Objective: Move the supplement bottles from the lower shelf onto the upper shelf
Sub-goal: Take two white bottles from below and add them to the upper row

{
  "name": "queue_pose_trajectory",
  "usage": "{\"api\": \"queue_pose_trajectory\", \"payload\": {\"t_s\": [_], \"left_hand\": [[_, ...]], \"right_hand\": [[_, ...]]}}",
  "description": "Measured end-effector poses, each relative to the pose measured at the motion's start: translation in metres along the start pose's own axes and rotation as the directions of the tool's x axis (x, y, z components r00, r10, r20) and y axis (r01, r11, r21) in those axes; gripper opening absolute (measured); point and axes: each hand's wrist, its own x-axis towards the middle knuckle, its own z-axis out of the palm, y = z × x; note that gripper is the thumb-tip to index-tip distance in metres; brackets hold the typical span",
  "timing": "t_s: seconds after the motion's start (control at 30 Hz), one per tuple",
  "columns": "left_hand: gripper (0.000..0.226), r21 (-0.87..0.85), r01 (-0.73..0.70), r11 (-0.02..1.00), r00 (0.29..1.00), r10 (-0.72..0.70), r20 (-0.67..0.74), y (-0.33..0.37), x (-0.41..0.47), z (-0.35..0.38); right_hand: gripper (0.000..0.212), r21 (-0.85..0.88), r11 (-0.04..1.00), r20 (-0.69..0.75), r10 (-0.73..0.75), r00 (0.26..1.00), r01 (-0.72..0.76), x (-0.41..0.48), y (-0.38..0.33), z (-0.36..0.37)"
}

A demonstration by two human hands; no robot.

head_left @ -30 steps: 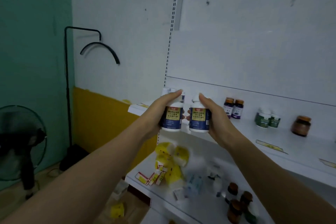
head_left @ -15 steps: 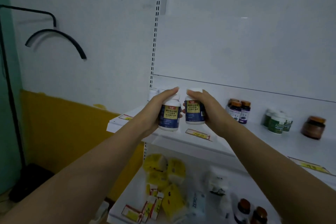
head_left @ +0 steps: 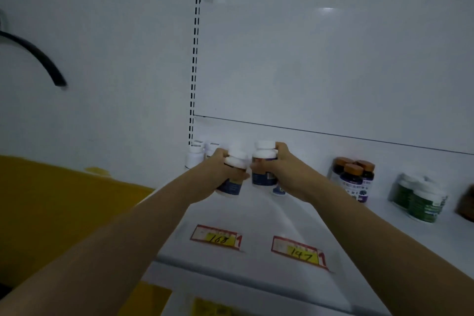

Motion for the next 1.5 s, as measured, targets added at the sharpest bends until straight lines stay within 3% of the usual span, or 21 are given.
{"api": "queue_pose_trajectory", "payload": {"t_s": [0.1, 0.3, 0.4, 0.5, 0.67, 0.9, 1.0, 1.23, 1.43, 1.5], "left_hand": [[0.051, 0.13, 0.05, 0.99, 0.999, -0.048, -0.018, -0.022, 0.027, 0.0], [0.039, 0.186, 0.049, 0.981, 0.993, -0.029, -0.111, -0.044, 0.065, -0.011], [0.027, 0.342, 0.044, 0.939, 0.99, 0.005, -0.143, -0.048, 0.083, -0.011], [0.007, 0.418, 0.026, 0.908, 0.989, 0.037, -0.142, -0.05, 0.096, -0.013], [0.008, 0.379, 0.004, 0.925, 0.998, 0.019, -0.058, -0.052, 0.102, -0.015], [0.027, 0.608, -0.054, 0.792, 0.998, 0.057, 0.016, -0.047, 0.113, -0.011], [0.038, 0.58, -0.05, 0.813, 0.999, 0.04, 0.03, -0.045, 0.113, -0.013], [0.037, 0.536, -0.052, 0.843, 0.998, 0.031, 0.047, -0.047, 0.109, -0.017], [0.028, 0.566, -0.069, 0.822, 0.998, 0.06, 0.035, -0.053, 0.111, -0.012], [0.035, 0.547, -0.071, 0.834, 0.997, 0.066, 0.029, -0.058, 0.112, -0.011]], "right_hand": [[0.048, -0.014, 0.999, -0.093, 0.037, 0.995, -0.038, 0.02, 0.015, 0.008], [0.06, -0.217, 0.972, -0.229, 0.04, 0.973, -0.091, 0.053, 0.03, 0.022], [0.072, -0.353, 0.933, -0.261, -0.028, 0.965, -0.069, 0.064, 0.033, 0.032], [0.062, -0.56, 0.821, -0.295, -0.074, 0.953, -0.11, 0.075, 0.036, 0.04], [0.057, -0.757, 0.611, -0.36, -0.095, 0.928, -0.231, 0.091, 0.034, 0.041], [0.051, -0.82, 0.473, -0.41, -0.089, 0.908, -0.324, 0.116, 0.035, 0.04], [0.051, -0.822, 0.452, -0.423, -0.079, 0.903, -0.346, 0.123, 0.035, 0.036], [0.048, -0.842, 0.437, -0.391, -0.091, 0.916, -0.316, 0.121, 0.033, 0.027], [0.044, -0.917, 0.284, -0.326, -0.13, 0.936, -0.279, 0.121, 0.036, 0.025], [0.044, -0.92, 0.275, -0.323, -0.135, 0.937, -0.278, 0.122, 0.036, 0.026]]}}
